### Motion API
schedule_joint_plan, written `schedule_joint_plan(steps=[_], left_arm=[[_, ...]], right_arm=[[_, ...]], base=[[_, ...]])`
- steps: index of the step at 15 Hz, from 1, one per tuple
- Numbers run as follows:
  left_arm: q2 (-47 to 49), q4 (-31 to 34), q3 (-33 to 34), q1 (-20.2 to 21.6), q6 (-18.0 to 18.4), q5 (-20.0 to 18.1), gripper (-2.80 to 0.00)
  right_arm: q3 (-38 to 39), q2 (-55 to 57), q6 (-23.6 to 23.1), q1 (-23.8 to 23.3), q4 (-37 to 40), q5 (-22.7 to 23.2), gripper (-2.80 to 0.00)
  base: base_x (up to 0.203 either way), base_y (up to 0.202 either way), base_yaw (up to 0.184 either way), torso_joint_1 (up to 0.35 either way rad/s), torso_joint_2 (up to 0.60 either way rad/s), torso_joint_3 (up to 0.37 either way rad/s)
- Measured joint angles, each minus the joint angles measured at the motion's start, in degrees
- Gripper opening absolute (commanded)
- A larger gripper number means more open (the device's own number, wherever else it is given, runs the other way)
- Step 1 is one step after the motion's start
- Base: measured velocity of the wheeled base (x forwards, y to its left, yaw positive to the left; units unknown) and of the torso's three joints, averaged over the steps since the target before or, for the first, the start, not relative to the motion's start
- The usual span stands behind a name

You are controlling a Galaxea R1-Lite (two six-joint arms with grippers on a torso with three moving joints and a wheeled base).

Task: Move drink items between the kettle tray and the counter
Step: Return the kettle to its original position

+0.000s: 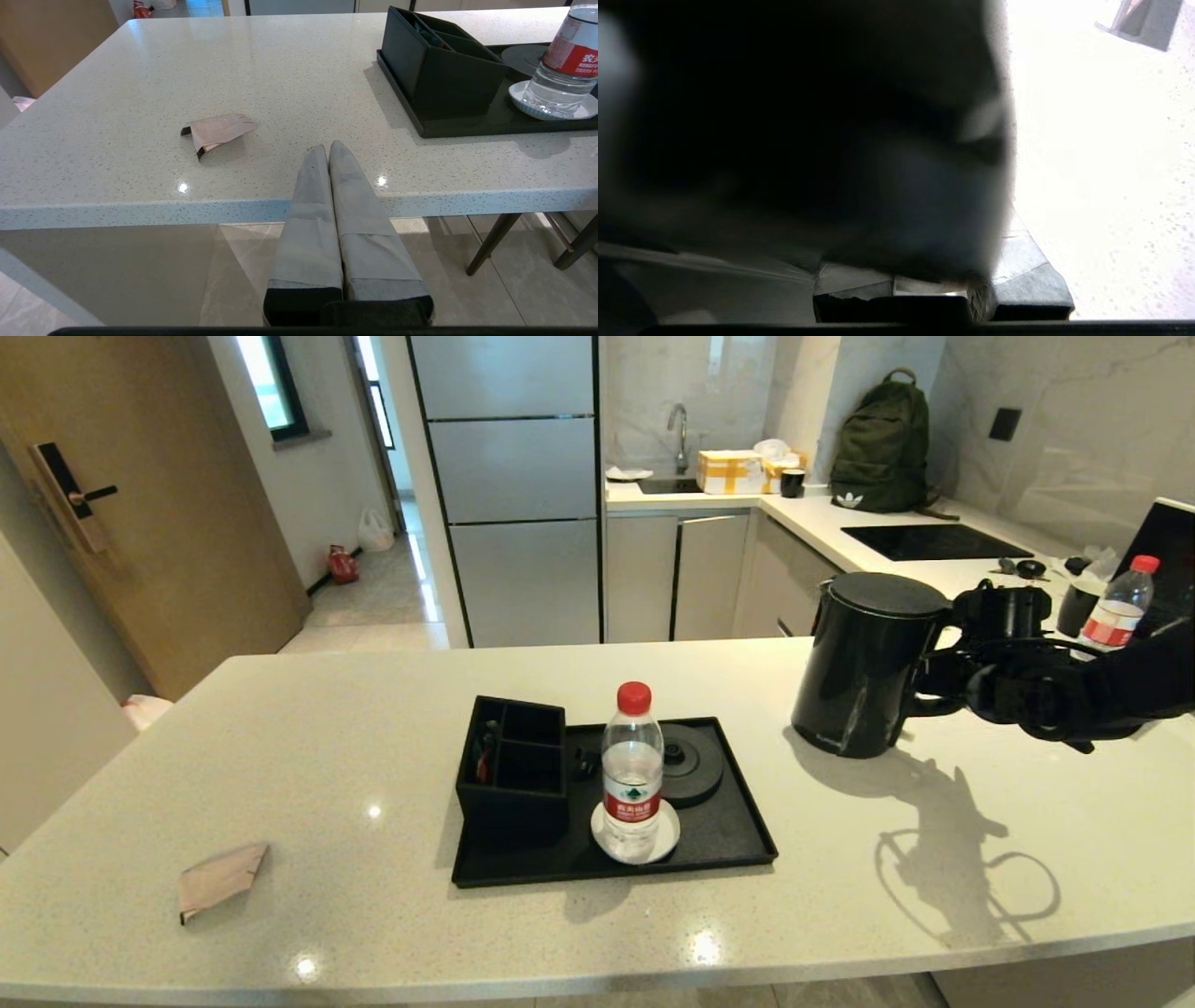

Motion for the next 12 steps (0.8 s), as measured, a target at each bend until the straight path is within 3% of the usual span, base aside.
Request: schedule_joint_plan(steps=[7,12], left_arm=[[0.0,0.0,0.0,0.0,0.0,0.0,-2.8],[0.0,0.0,0.0,0.0,0.0,0.0,-2.8]], right_arm=[[2.9,-12.3,0.8,6.9,-1.3,1.2,-2.8],[8.3,-15.9,1.0,11.7,-8.9,4.0,-2.8]], base=[[0.0,0.0,0.0,0.0,0.0,0.0],[0.0,0.0,0.0,0.0,0.0,0.0]])
